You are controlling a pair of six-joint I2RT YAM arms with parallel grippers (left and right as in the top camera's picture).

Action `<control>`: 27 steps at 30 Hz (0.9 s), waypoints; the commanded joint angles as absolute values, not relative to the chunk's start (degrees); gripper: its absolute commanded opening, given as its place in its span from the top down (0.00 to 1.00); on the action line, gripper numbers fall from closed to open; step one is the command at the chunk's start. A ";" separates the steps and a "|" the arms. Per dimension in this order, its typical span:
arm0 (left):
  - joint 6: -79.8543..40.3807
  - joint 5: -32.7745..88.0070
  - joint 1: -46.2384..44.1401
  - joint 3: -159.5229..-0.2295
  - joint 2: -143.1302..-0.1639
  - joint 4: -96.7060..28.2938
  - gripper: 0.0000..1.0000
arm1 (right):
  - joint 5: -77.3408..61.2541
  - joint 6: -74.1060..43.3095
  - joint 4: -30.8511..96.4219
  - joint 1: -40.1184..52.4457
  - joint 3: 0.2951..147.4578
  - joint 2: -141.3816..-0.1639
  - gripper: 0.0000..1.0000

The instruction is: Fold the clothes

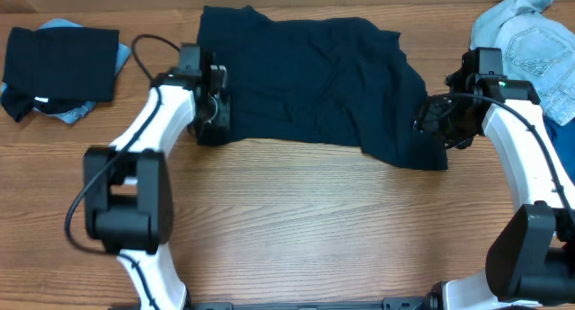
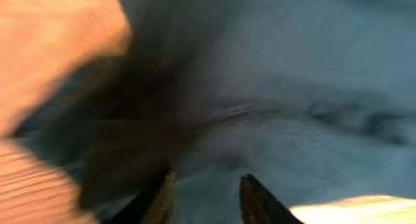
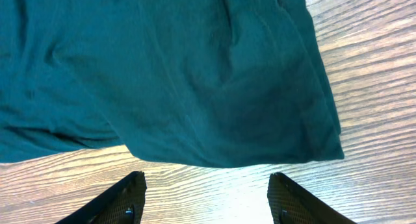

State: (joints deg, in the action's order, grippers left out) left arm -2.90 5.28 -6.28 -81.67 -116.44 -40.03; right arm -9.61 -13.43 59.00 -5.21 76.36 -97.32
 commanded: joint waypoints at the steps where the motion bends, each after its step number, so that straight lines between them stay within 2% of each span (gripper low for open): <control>1: -3.05 7.31 -6.24 -81.49 -118.41 -40.01 0.66 | -9.04 -13.15 58.76 -5.34 76.07 -97.43 0.36; 4: -3.05 7.25 -6.46 -81.49 -118.50 -40.45 0.69 | -9.04 -13.13 58.78 -5.34 76.07 -97.43 0.36; 9: -2.98 5.13 -6.04 -81.47 -118.50 -44.51 0.88 | -9.04 -13.15 58.87 -5.34 76.07 -97.43 0.36; 12: -2.83 1.37 -5.91 -81.47 -118.52 -48.03 0.96 | -9.04 -13.15 59.09 -5.34 76.07 -97.43 0.36; 23: -4.73 -3.38 -3.51 -79.77 -118.39 -57.98 0.96 | -9.04 -13.13 61.84 -5.34 76.07 -97.43 0.36; 27: -5.67 -4.01 -0.75 -78.56 -118.37 -60.66 0.96 | -9.04 -13.15 63.75 -5.34 76.07 -97.43 0.31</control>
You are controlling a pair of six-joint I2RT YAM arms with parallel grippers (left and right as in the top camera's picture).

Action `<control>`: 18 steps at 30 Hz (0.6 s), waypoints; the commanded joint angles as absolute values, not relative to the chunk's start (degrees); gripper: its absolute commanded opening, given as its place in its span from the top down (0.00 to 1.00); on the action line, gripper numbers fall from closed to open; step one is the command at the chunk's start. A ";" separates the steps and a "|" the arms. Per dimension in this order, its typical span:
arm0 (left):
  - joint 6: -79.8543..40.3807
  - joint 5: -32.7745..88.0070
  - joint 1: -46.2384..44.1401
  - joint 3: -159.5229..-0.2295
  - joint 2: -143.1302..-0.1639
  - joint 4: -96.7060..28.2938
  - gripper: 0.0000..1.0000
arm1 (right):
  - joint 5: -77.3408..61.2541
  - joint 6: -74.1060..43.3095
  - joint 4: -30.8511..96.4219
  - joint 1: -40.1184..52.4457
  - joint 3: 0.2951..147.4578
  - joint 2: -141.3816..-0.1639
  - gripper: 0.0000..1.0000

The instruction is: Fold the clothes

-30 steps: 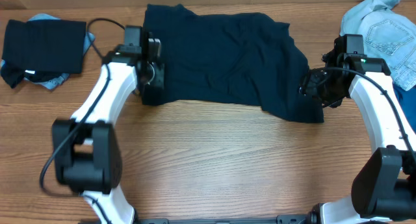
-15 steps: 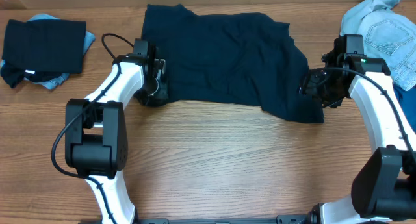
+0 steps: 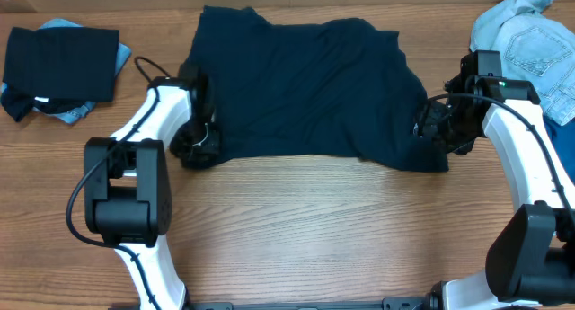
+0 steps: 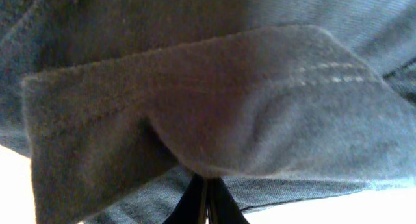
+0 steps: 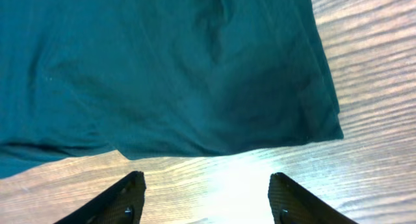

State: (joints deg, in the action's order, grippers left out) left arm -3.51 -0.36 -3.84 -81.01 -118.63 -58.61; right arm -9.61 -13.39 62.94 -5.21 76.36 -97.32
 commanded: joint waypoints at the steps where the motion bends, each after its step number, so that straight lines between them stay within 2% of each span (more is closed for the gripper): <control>1: -6.33 -3.90 0.14 -78.37 -118.32 -61.34 0.96 | -9.04 -13.15 64.36 -5.34 76.07 -97.43 0.27; 10: -6.92 -0.84 8.86 -77.97 -111.35 -65.80 0.96 | -10.57 -13.34 66.08 -5.32 76.07 -97.43 0.18; 18: -7.29 0.03 9.15 -77.97 -100.95 -66.76 0.96 | -13.15 -13.58 63.31 -4.40 72.55 -98.30 0.25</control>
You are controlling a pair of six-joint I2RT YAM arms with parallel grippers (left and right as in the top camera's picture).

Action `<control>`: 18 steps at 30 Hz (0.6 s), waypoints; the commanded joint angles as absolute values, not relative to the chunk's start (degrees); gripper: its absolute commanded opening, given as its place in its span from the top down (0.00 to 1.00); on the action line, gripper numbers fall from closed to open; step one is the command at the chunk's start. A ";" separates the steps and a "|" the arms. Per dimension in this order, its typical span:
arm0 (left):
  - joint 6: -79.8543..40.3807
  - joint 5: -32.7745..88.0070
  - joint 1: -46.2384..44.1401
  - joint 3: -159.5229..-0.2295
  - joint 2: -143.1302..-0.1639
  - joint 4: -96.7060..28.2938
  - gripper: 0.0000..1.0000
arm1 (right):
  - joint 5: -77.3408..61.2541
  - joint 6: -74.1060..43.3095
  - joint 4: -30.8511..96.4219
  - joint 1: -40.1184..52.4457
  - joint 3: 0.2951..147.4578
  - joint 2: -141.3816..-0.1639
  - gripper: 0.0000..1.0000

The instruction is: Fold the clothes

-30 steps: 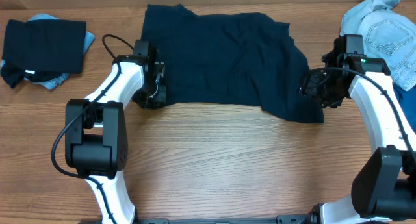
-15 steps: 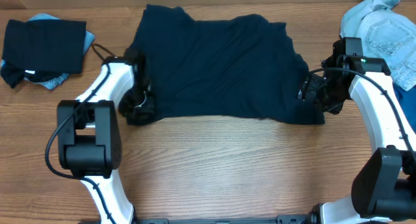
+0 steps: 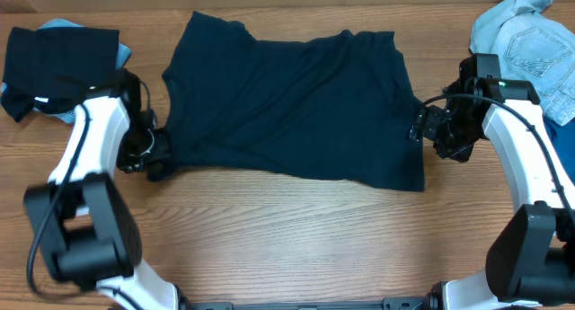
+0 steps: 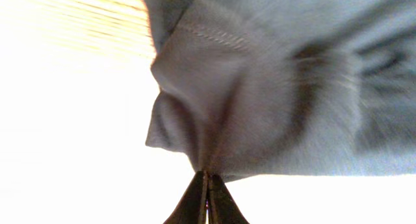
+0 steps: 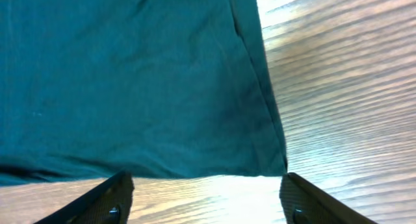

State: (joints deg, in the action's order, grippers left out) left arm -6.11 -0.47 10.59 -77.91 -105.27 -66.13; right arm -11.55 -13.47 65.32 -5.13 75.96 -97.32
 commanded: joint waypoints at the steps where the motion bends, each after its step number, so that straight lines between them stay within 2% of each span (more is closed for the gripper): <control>1: -7.31 0.03 8.45 -77.97 -100.60 -67.09 0.96 | -13.69 -13.61 62.13 -4.19 71.00 -98.41 0.27; 3: -7.31 0.01 7.22 -77.97 -100.53 -67.29 0.96 | -15.81 -13.58 59.75 -3.97 68.27 -98.45 0.37; 4: -7.75 0.03 5.56 -77.97 -100.60 -67.18 0.96 | -17.54 -13.56 57.49 -3.68 65.19 -98.45 0.57; 5: -8.03 0.08 4.80 -77.97 -100.60 -67.05 0.96 | -17.56 -13.56 56.71 -3.55 63.94 -98.45 0.62; 11: -8.43 0.08 0.58 -77.97 -100.60 -66.83 0.96 | -17.67 -13.54 53.39 -3.49 58.24 -98.45 0.69; 14: -8.45 -0.23 -0.36 -77.97 -100.60 -66.85 0.96 | -17.54 -13.54 50.52 -3.49 56.14 -98.45 0.81; 18: -8.82 -0.25 -0.30 -77.97 -100.60 -66.85 0.96 | -17.52 -13.54 44.80 -3.49 54.70 -98.45 0.84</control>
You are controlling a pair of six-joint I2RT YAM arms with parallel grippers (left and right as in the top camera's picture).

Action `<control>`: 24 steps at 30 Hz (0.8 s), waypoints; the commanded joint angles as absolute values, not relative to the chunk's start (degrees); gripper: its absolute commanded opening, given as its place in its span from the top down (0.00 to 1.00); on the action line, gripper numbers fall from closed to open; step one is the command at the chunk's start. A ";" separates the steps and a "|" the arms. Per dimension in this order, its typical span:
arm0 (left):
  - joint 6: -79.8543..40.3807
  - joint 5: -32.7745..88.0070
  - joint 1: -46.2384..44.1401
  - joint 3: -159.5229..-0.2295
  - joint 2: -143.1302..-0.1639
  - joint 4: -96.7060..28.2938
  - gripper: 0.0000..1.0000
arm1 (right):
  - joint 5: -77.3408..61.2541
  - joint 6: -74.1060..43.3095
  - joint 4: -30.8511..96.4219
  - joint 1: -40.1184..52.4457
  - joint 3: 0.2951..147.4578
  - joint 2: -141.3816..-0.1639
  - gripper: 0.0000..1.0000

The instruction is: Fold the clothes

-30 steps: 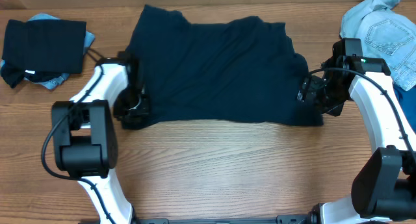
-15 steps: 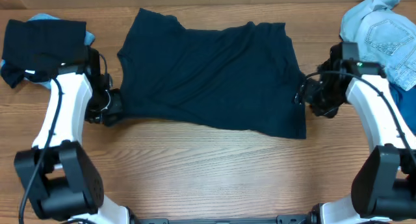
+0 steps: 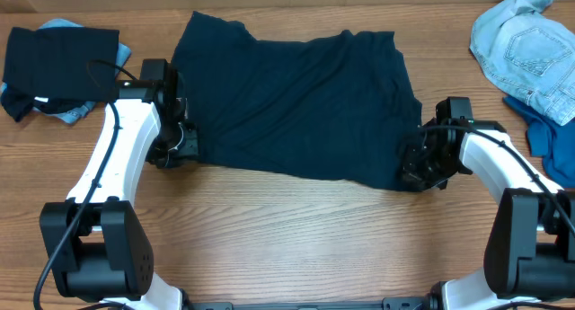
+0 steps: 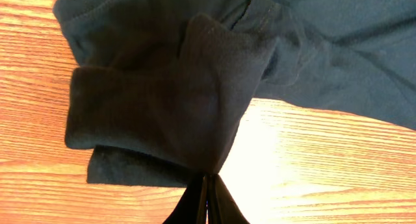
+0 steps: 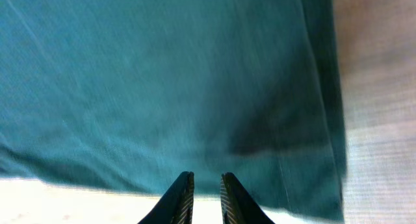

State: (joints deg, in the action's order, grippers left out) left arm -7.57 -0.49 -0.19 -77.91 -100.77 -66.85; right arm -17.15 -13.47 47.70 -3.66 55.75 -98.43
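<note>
A dark navy garment (image 3: pixel 296 103) lies spread flat across the far middle of the table. My left gripper (image 3: pixel 175 150) is shut on its near-left corner, and the cloth bunches into folds (image 4: pixel 169 100) above the closed fingertips (image 4: pixel 207 185). My right gripper (image 3: pixel 418 172) sits at the garment's near-right corner. In the right wrist view its gripper (image 5: pixel 206 185) hovers over the hem (image 5: pixel 292 178) with only a narrow gap between the fingers; that view is blurred.
A folded black garment (image 3: pixel 58 63) rests on a light blue piece at the far left. A pale denim pile (image 3: pixel 526 45) fills the far right corner, with a blue cloth (image 3: pixel 550 135) below it. Bare wooden tabletop (image 3: pixel 287 238) runs along the near side.
My left gripper, still holding the corner, has shifted right, bunching the cloth there. My right gripper has moved from beside the garment's right edge to its near-right corner, fingers now far closer together.
At first the garment lay rumpled, my left gripper open at its near-left edge and my right gripper wide open by its right side. Then the left was shut on the corner. Then it was further left and the garment lay flatter. Now both grippers are at near corners.
</note>
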 commanded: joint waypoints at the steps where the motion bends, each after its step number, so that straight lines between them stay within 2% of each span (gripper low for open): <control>1: -8.82 -0.27 -0.30 -77.97 -100.60 -66.85 0.96 | -17.50 -13.54 43.97 -3.49 54.57 -98.45 0.85; 12: -8.84 -1.91 -0.30 -77.97 -100.57 -67.77 0.96 | -10.17 -16.05 44.51 -3.49 49.04 -98.50 0.96; 18: -8.71 -1.93 0.36 -78.00 -100.57 -68.16 0.96 | -6.20 -23.07 45.19 -3.62 43.40 -98.50 0.96; 24: -8.56 -1.91 2.22 -78.00 -100.44 -68.75 0.96 | -6.50 -24.99 45.69 -3.92 42.87 -96.79 0.96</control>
